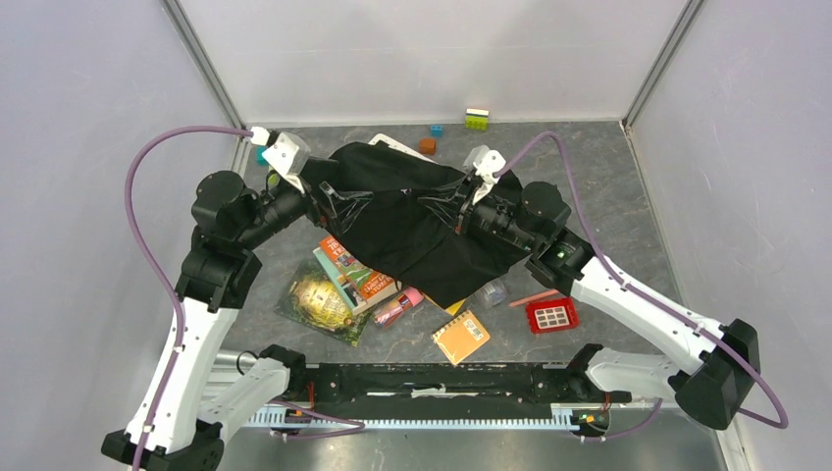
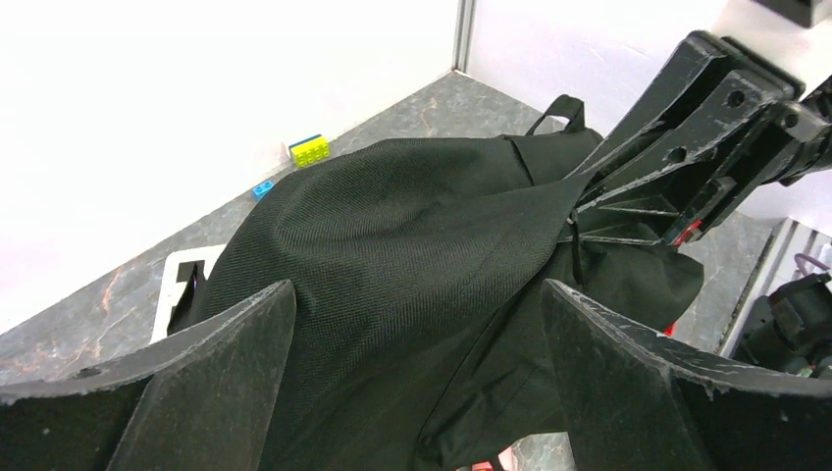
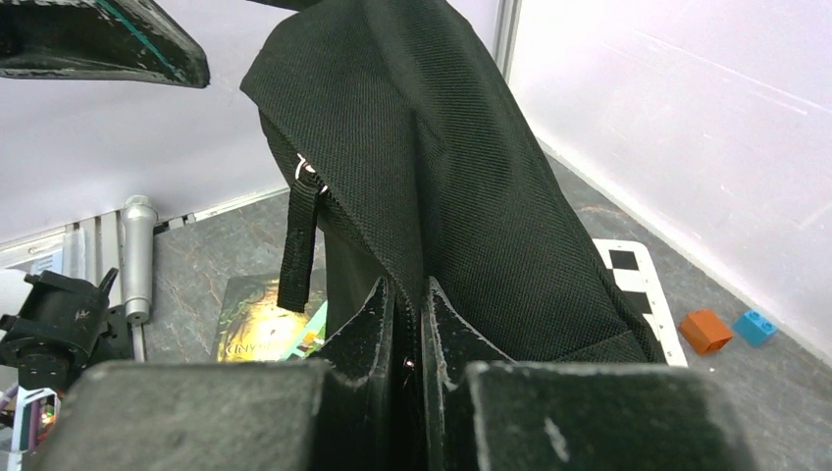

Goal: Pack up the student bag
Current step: Unzip the student bag at the center of the board.

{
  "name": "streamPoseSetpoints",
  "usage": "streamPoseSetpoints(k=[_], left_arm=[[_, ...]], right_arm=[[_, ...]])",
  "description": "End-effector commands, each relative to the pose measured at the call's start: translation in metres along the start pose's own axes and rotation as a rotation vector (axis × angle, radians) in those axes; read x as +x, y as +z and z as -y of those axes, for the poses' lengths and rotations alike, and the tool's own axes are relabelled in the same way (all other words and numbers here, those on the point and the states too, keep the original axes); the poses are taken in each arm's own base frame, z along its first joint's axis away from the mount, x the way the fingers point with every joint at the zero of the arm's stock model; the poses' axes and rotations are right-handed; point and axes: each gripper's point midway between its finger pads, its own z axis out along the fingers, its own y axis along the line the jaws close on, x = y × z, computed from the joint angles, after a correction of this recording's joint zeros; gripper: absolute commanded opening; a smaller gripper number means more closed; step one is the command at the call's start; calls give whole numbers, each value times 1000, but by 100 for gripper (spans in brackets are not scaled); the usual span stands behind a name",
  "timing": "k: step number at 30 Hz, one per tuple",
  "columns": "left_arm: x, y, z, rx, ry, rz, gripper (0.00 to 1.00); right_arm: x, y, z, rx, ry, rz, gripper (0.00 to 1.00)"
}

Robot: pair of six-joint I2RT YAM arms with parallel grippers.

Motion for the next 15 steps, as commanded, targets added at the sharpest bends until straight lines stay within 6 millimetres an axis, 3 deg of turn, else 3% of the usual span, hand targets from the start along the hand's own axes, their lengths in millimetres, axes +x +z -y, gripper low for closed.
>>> streamPoseSetpoints(k=[1,6,8,11,15], left_arm=[[-21,-4,20,68,-55,85,99],[-49,-19,13,-59,-312,175,98],[-51,-26,14,-92,-406,177,98],[-38,-27,24,-66,-527,115,95],[3,-13,38,14,-660,-16,92]], right_arm=[[19,-7,-2,47,74,-37,0],[30,-12,21,216,106,-72,0],[29,-16,32,290,119,-68,0],[24,-19,41,351,139,-43,0],[21,-17,43,382,180,-13,0]])
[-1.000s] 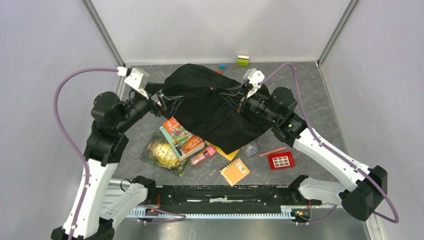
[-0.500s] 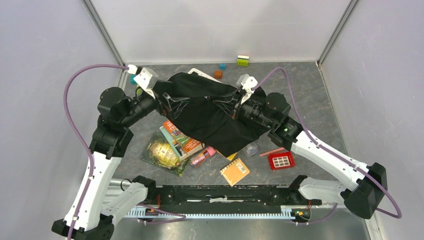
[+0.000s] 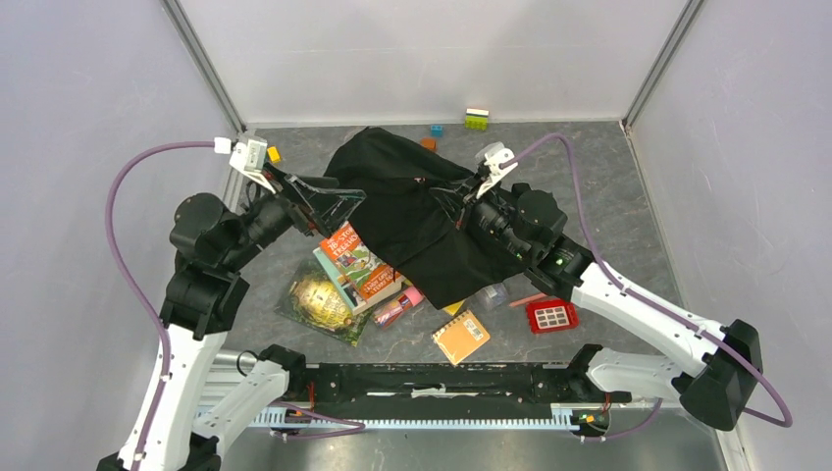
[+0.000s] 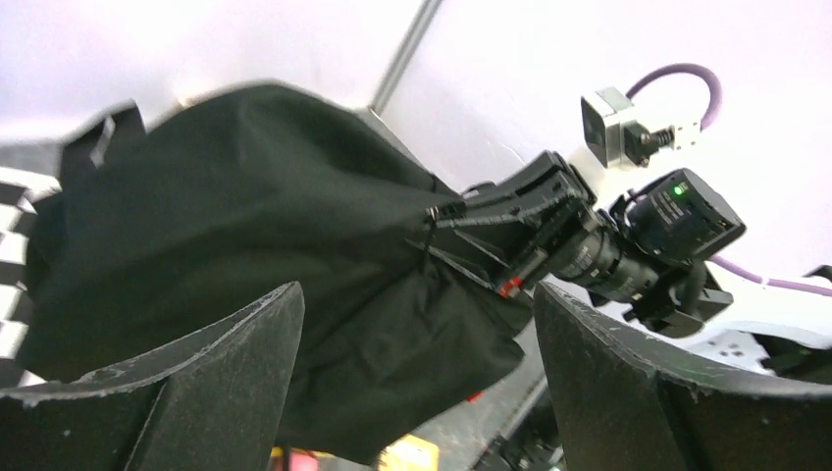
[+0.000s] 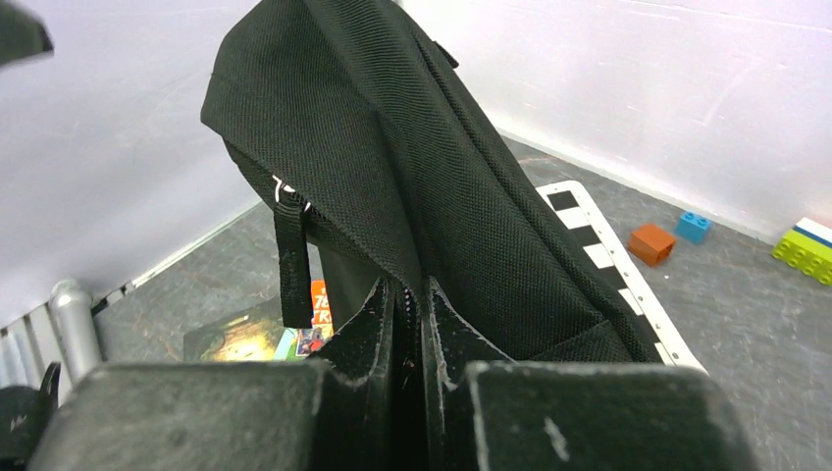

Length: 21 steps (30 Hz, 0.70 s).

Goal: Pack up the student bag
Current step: Unzip the student bag at the center of the board.

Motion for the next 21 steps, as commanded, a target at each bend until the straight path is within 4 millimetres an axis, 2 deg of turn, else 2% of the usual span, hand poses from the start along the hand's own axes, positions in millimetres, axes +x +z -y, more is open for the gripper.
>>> streamPoseSetpoints(k=[1,7,17,21], left_arm=[[39,7,4,41,-236,-139,91],[45,13,8,72,-301,-127,92],[90,59,23,57,-353,-192,89],[101,68,13,-16,-349,-181,84]], right_arm=[[7,-2,13,105,63,-6,0],[8,3,5,107,69,-2,0],[16,13,-11,98,64,-23,0],[17,15,-16,93,59,-25,0]])
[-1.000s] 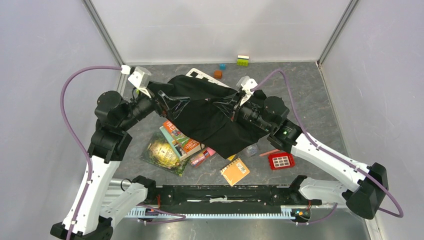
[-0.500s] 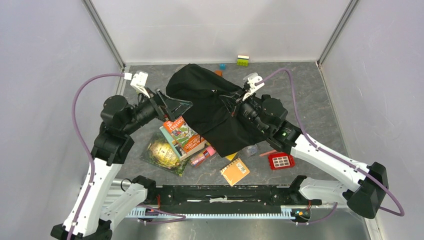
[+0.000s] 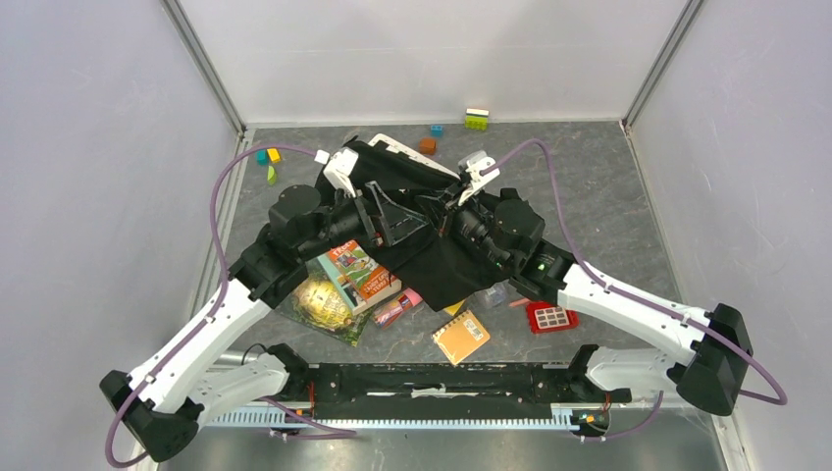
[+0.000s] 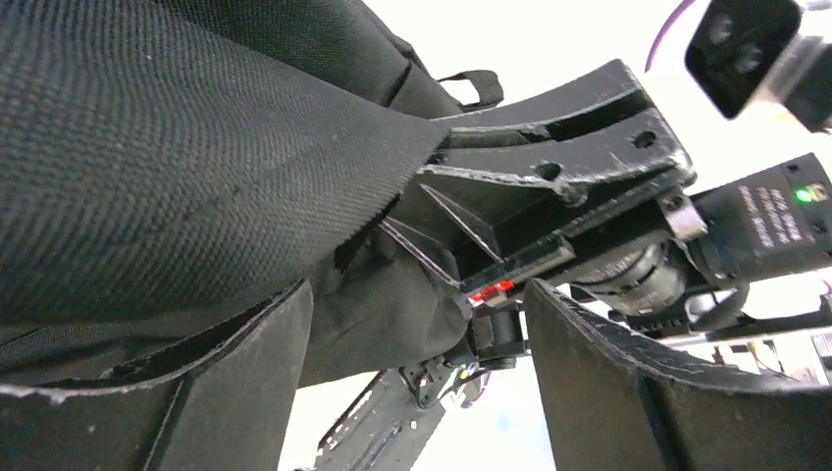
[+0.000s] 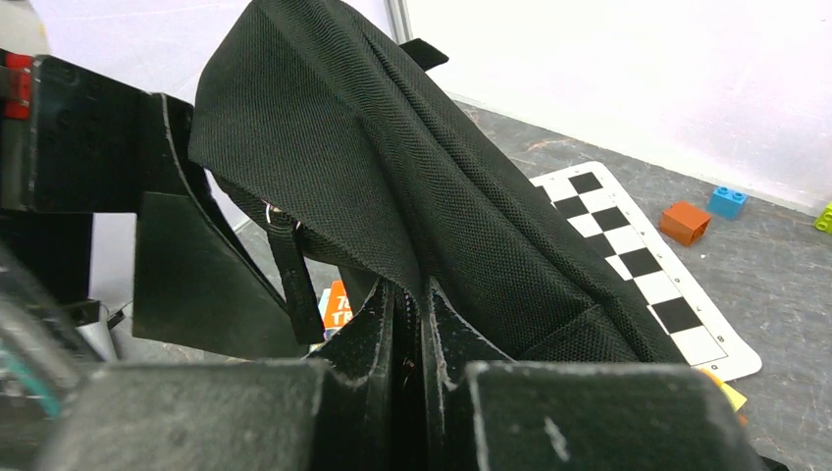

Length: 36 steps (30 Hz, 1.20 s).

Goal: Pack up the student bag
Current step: Unzip the student bag at the center of the board.

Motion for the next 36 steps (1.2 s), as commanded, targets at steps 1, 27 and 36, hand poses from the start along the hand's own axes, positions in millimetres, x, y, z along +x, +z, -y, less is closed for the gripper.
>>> streamPoseSetpoints(k=[1,27,36], left_arm=[[-18,9,-8,-69,-20,129,83],[-42,-12,20,71,-60,298,2],[-58,-29,44,130,-52,342,2]], right_arm=[[1,3,0,28,-5,-13,0],[24,-11,21,141,-99,-73,0],[39,-31,56,296,-197,-127,0]])
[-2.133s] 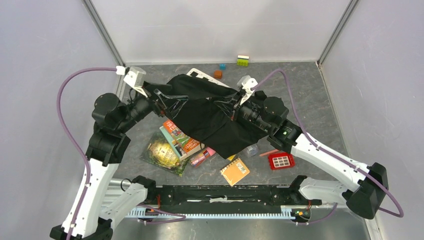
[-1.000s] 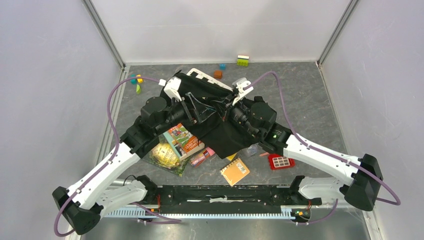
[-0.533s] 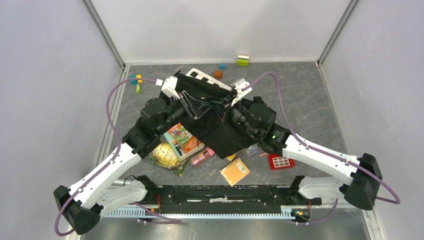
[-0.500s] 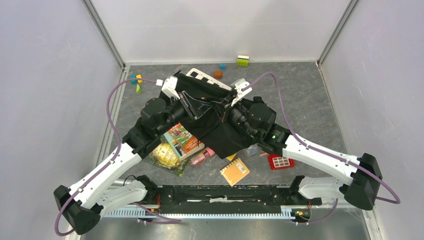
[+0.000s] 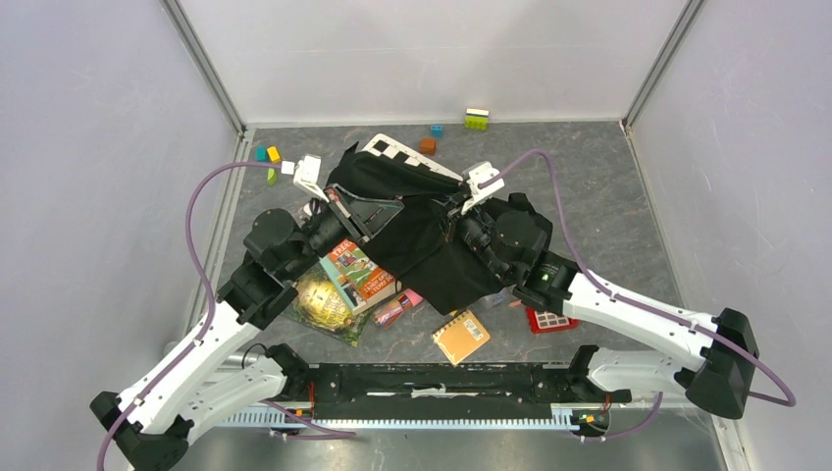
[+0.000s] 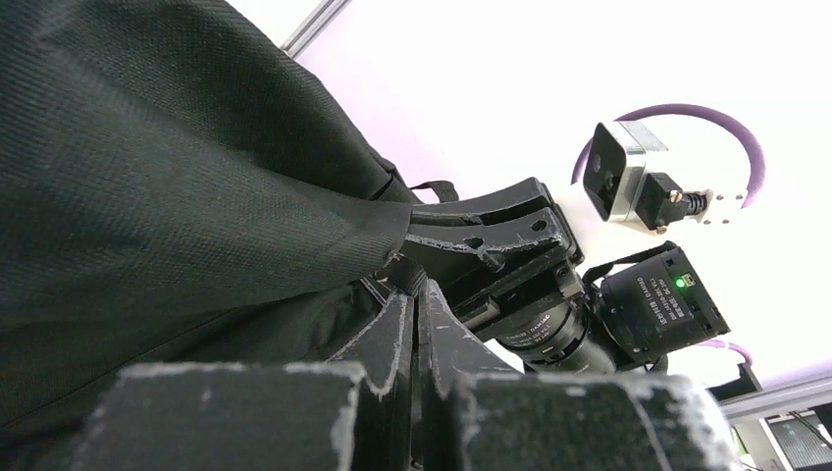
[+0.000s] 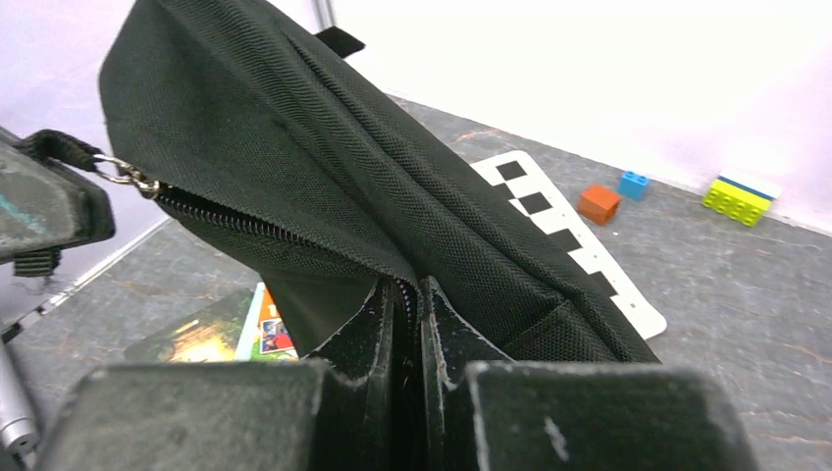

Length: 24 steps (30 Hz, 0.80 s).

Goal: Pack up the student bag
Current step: Unzip the student bag at the center of the board.

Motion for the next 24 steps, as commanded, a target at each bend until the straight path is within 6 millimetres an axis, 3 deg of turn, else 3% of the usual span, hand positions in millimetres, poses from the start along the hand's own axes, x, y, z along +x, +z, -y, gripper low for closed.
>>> streamPoseSetpoints(k=[1,10,17,20,22,23,24], left_arm=[[-27,-4,29,71,-8,74,2],[-47,-38,-15,-170,60,189,2],[-57,-57,-30,-278,173,208,2],[-65,-59,-25,-276,256,211,2],[-66,-57,-14,-226,336,189,2],[-65,-55,-7,-190,371,175,2],[-64,-53,-2,-160,408,161,2]], right_arm=[[38,-15,44,188,-116,-127,0],[38,-34,63,270,-110,-126,0],[29,-39,65,267,-117,-103,0],[23,-40,64,248,-135,-91,0],[17,-40,61,227,-152,-78,7],[13,-40,59,212,-161,-71,18],[9,-39,56,197,-162,-63,38]])
